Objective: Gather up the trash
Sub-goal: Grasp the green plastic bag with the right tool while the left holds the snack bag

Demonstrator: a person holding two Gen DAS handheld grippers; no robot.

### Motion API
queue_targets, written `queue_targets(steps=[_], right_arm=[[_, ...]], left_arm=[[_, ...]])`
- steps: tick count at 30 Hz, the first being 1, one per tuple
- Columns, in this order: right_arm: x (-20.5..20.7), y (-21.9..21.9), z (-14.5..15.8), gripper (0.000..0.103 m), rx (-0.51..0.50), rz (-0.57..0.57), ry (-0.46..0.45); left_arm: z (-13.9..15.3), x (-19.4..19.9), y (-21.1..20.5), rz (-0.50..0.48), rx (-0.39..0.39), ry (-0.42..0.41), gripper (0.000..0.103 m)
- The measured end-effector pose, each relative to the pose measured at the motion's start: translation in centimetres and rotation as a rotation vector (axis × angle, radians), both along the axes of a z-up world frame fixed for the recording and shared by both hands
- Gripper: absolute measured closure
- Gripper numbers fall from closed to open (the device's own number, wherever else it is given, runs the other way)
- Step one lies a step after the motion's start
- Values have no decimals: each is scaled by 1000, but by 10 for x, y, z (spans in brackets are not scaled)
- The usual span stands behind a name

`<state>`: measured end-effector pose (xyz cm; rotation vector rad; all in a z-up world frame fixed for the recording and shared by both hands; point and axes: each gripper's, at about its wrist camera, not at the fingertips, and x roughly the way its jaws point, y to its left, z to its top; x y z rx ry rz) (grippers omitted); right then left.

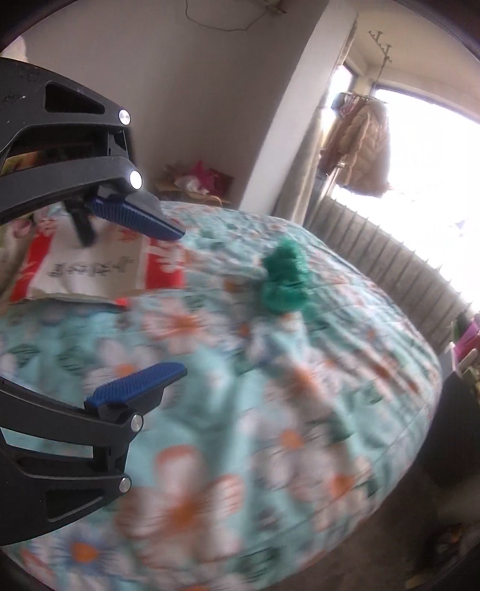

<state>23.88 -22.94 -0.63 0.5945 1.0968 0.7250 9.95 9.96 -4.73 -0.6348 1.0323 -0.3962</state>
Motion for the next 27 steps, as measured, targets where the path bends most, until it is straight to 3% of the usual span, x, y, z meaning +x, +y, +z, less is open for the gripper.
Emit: queue_targets(steps=[4,9,12,13,15,27], right_arm=[[43,47,6,32,-71,19,-49],[81,93,-17,34,-125,45,-28],[91,105,-34,63,-134,60,12],[92,104,-39,76,-118,55,33],[90,100,-43,82,-69,41,60],[51,40,-31,89,54,-53,79]], left_arm=[[1,-1,20,52,12,1,74],[3,3,38,90,16,12,74],[4,6,39,88,14,23,74],[1,6,37,84,17,23,74],[0,8,37,76,21,28,74],[-5,17,38,93,2,38,74]])
